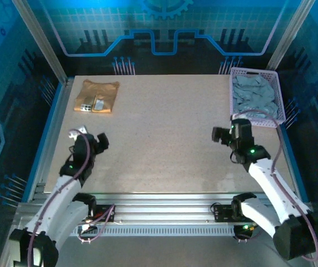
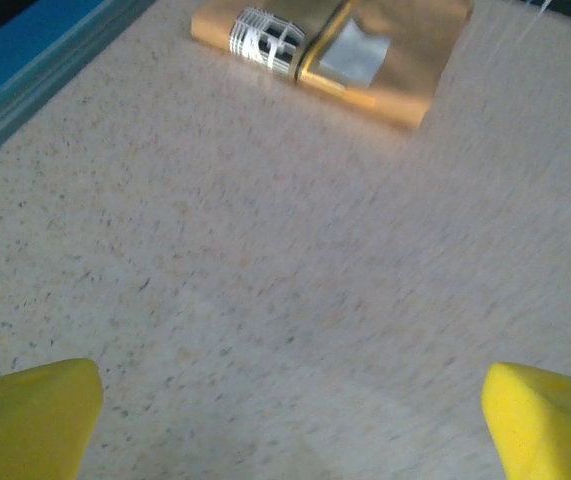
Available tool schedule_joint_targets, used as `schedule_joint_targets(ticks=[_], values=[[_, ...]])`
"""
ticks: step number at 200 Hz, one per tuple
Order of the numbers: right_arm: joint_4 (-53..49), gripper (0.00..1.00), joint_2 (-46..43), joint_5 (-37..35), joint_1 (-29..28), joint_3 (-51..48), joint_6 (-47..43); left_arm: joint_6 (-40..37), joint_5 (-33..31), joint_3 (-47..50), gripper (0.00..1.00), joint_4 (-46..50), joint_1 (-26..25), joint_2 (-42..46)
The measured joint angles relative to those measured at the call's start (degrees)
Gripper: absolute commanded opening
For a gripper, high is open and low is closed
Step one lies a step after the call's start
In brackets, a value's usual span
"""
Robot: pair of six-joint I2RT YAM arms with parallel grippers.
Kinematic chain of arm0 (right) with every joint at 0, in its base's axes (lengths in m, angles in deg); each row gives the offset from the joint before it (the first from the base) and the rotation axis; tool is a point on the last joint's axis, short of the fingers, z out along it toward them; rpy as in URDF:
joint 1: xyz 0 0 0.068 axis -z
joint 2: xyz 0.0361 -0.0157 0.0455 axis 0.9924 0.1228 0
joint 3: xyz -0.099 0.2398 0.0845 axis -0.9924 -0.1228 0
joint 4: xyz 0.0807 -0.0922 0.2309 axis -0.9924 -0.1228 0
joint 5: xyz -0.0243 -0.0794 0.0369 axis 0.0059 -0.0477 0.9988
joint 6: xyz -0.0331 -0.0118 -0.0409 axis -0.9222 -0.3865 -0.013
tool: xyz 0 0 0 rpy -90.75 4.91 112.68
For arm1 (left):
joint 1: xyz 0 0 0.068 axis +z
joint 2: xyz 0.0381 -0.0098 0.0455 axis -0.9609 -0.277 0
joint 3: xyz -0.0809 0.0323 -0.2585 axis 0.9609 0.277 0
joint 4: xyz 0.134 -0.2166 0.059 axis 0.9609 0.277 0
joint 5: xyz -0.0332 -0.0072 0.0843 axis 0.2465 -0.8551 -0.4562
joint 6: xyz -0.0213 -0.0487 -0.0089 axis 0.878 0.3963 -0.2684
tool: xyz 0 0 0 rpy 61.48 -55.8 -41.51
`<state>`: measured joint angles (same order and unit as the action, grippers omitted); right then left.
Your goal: Fold and stack the t-shirts
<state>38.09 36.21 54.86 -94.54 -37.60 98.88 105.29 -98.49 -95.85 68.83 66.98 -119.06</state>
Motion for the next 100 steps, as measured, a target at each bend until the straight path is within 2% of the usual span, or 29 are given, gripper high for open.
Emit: schedule_joint_targets(ticks=[13,31,80,100], values=[[5.22,1.00,1.46,-0.63,0.09,-5.20,-2.91,-2.99,-0.11,6.56,0.99,-5.81,0.02,0.90],[12.66,1.00,4.96,-0.70,1.14,-8.48,-5.09,-4.83,0.39,7.96,0.99,-10.80,0.96,-3.98],[33.00,1.00,17.20,1.68,4.92,-9.11,-8.24,-5.81,4.26,1.97,0.99,-32.35,4.48,-27.43],[38.12,1.00,21.86,2.56,6.25,-7.76,-9.09,-5.84,6.38,-3.26,0.99,-33.38,4.90,-34.47]])
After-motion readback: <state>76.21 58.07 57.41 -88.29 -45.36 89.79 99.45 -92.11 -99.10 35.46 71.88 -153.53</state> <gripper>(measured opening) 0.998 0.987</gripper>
